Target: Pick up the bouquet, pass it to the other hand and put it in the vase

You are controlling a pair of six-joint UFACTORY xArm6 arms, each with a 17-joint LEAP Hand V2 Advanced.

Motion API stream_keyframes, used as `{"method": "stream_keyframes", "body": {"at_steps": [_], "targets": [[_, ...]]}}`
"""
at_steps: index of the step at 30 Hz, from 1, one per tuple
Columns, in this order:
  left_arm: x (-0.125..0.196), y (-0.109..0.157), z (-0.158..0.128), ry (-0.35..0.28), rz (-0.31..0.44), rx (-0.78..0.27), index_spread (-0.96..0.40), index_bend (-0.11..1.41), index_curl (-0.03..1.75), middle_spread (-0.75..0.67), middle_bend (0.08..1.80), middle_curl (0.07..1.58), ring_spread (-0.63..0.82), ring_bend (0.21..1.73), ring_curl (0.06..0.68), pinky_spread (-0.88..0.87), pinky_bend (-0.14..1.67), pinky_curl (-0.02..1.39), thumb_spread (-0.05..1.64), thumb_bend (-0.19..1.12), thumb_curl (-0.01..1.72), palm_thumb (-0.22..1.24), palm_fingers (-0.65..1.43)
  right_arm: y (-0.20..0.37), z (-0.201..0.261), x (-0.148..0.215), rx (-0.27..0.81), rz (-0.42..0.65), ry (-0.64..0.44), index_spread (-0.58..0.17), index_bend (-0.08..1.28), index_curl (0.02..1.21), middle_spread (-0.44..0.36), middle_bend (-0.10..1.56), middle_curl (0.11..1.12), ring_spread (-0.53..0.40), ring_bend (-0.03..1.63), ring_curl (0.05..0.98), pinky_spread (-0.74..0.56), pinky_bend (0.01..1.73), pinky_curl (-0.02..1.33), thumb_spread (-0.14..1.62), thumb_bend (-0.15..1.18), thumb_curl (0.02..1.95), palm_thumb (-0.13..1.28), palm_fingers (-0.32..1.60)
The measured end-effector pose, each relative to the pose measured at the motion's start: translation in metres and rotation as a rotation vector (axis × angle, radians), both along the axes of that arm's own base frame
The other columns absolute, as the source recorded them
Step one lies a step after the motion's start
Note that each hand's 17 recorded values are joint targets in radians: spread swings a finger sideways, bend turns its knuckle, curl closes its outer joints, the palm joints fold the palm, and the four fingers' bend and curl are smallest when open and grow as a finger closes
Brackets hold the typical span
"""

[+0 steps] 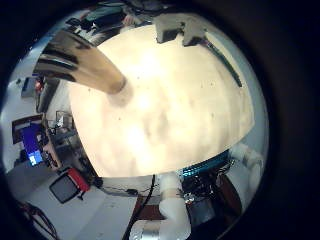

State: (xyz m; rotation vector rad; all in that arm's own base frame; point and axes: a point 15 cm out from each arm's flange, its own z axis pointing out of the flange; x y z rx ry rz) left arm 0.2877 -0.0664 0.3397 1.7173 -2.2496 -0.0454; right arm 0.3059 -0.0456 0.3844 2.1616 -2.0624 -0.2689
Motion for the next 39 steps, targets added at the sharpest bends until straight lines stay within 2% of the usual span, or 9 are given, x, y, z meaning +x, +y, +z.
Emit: {"method": "stream_keyframes", "body": {"at_steps": [9,17,25,26,31,36,39], "targets": [[0.011,0.0,0.008,-0.008,-0.012,0.004,0.32,0.15,0.25,0.55,0.18,0.25,0.59,0.39,0.224,0.51,0.2,0.33,0.82,-0.04,0.31,0.29,-0.05,-0.002,-0.002,0.007,0.006,-0.007,0.006,-0.178,0.14,0.23,0.197,0.21,0.33,0.198,0.43,0.27,0.29,0.43,0.32,0.99,-0.03,0.31,0.41,0.04],[0.017,0.001,-0.003,0.026,-0.077,0.014,0.32,0.16,0.26,0.55,0.18,0.25,0.59,0.38,0.224,0.51,0.2,0.32,0.82,-0.04,0.31,0.29,-0.04,-0.004,-0.003,0.01,0.008,-0.028,0.015,-0.162,0.15,0.23,0.203,0.22,0.33,0.211,0.45,0.267,0.32,0.48,0.33,1.01,-0.02,0.3,0.39,0.07],[0.029,-0.004,-0.003,0.016,-0.124,0.011,0.32,0.16,0.27,0.55,0.18,0.25,0.59,0.38,0.224,0.51,0.2,0.32,0.83,-0.03,0.31,0.29,-0.04,-0.016,-0.02,0.037,-0.014,-0.181,0.021,-0.14,0.15,0.24,0.21,0.21,0.33,0.204,0.47,0.26,0.31,0.47,0.31,1.02,-0.03,0.3,0.38,0.09],[0.032,-0.005,-0.002,0.011,-0.127,0.011,0.32,0.16,0.27,0.54,0.18,0.25,0.59,0.38,0.224,0.51,0.2,0.32,0.83,-0.03,0.31,0.29,-0.04,-0.017,-0.023,0.042,-0.009,-0.201,0.013,-0.155,0.14,0.24,0.189,0.23,0.33,0.201,0.47,0.259,0.32,0.47,0.31,1.02,-0.03,0.3,0.38,0.11],[0.036,-0.004,-0.001,0.006,-0.144,0.014,0.32,0.16,0.27,0.54,0.18,0.25,0.59,0.37,0.224,0.51,0.2,0.32,0.83,-0.03,0.31,0.3,-0.04,-0.013,-0.033,0.08,0.053,-0.3,-0.099,-0.132,0.16,0.24,0.205,0.26,0.34,0.199,0.48,0.253,0.31,0.46,0.3,1.02,-0.03,0.3,0.38,0.15],[0.041,-0.004,-0.003,0.009,-0.149,0.013,0.32,0.16,0.27,0.54,0.18,0.25,0.59,0.37,0.224,0.51,0.2,0.32,0.84,-0.03,0.31,0.3,-0.04,-0.009,-0.088,0.082,0.076,-0.37,-0.03,-0.096,0.14,0.24,0.213,0.27,0.34,0.199,0.5,0.255,0.32,0.48,0.3,1.02,-0.03,0.3,0.38,0.14],[0.044,-0.005,-0.007,0.024,-0.152,0.013,0.32,0.16,0.27,0.53,0.18,0.25,0.59,0.37,0.225,0.51,0.2,0.32,0.84,-0.03,0.31,0.3,-0.04,-0.011,-0.103,0.097,0.079,-0.397,-0.067,-0.084,0.14,0.23,0.222,0.27,0.34,0.2,0.52,0.254,0.32,0.49,0.3,1.02,-0.03,0.3,0.38,0.14]]}}
